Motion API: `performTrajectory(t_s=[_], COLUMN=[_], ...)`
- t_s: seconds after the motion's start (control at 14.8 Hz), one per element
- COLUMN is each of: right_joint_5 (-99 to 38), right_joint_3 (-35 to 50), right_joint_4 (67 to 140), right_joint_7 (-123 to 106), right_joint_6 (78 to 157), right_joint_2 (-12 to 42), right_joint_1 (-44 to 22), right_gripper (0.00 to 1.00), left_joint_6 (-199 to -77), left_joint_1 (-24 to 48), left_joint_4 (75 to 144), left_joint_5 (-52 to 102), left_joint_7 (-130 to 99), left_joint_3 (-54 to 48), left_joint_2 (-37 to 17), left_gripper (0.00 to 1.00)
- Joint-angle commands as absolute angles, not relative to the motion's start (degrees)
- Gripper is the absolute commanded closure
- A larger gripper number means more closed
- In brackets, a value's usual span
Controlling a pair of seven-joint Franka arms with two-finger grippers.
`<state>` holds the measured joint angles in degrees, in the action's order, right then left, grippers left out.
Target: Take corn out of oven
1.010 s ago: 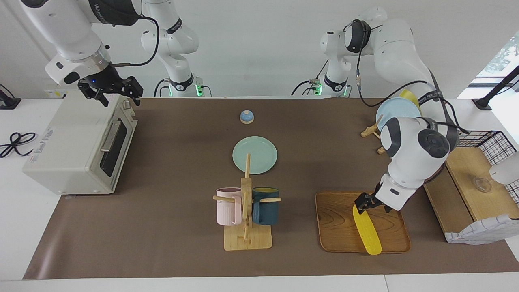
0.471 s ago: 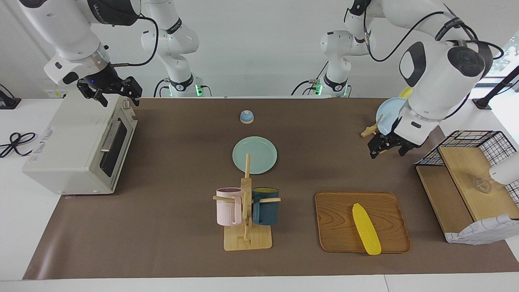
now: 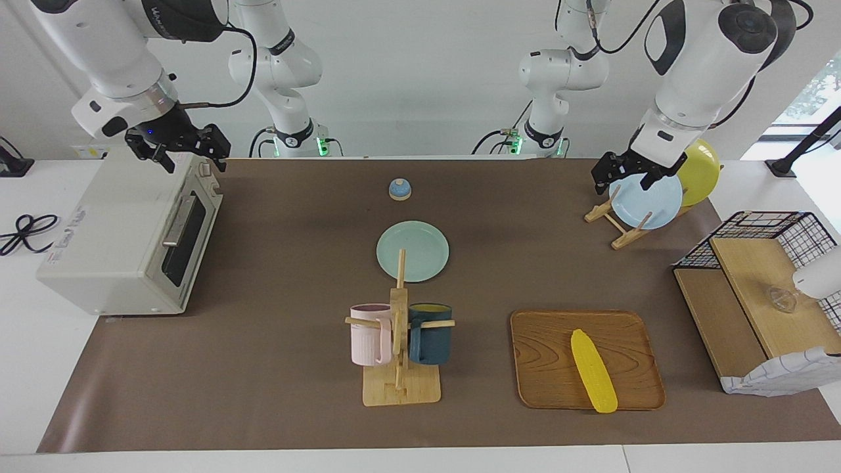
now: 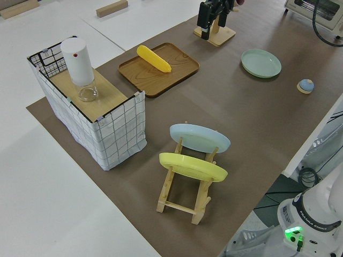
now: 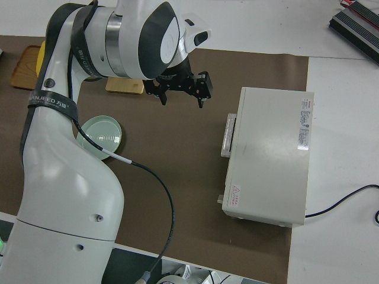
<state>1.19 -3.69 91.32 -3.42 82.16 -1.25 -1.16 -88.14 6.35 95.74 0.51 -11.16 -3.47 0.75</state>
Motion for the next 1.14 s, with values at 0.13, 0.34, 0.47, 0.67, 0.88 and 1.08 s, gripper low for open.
performTrajectory(t_s=[0.13, 0.34, 0.47, 0.67, 0.88, 1.08], right_joint_5=[0.00, 0.00, 0.00, 0.00, 0.00, 0.00], right_joint_3=[-3.52, -3.52, -3.52, -3.52, -3.52, -3.52], right_joint_4=[92.64, 92.64, 92.64, 92.64, 92.64, 92.64], right_joint_7=[-2.55, -2.55, -2.64, -2.55, -2.55, -2.55], right_joint_6=[82.62, 82.62, 82.53, 82.53, 82.62, 82.62], right_joint_2=[-2.46, -2.46, -2.46, -2.46, -2.46, -2.46], right_joint_1=[-0.70, -0.70, -0.70, -0.70, -0.70, -0.70], right_gripper=[0.00, 0.00, 0.00, 0.00, 0.00, 0.00], left_joint_6=[-89.22, -84.48, -85.33, -89.12, -88.51, -88.42], left_joint_1=[6.59, 6.59, 6.59, 6.50, 6.59, 6.50], left_joint_4=[97.92, 92.92, 92.90, 94.04, 94.66, 94.57], left_joint_5=[2.55, 2.55, 2.55, 2.64, 2.64, 2.64], left_joint_7=[-12.75, -12.66, -12.40, -12.48, -12.13, -12.13], left_joint_3=[-3.43, -3.52, -3.60, -3.60, -3.52, -3.60], left_joint_2=[2.64, 1.67, 1.76, 1.93, 2.20, 2.20], left_gripper=[0.00, 0.00, 0.00, 0.00, 0.00, 0.00])
